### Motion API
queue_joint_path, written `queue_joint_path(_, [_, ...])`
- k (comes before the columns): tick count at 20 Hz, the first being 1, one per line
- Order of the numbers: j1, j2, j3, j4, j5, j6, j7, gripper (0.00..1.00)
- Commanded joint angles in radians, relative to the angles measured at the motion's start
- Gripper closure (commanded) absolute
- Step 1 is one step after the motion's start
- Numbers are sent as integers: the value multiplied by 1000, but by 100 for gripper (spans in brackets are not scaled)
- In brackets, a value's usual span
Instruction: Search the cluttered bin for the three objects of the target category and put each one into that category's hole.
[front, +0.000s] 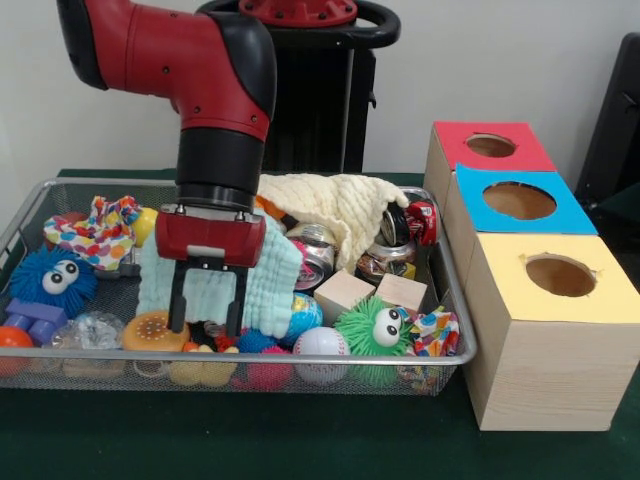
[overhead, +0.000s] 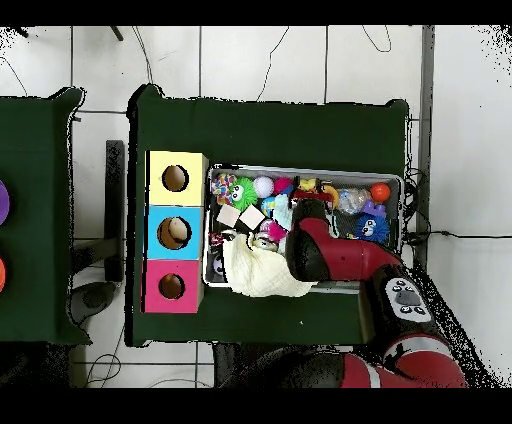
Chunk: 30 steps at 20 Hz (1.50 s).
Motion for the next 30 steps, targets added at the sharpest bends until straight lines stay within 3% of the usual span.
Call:
queue_joint_path(1, [5,1,96,-59,37,134,125,0])
queue_joint_path(7, [54,132,21,-127,74,29,119,0])
queue_joint_path(13, [71,206,-31,-153,76,7,104,0])
queue_joint_path(22, [82,277,-101,-178,87,55,88,0])
queue_joint_path(30, [37,291,-54,-201,3,169,37,0])
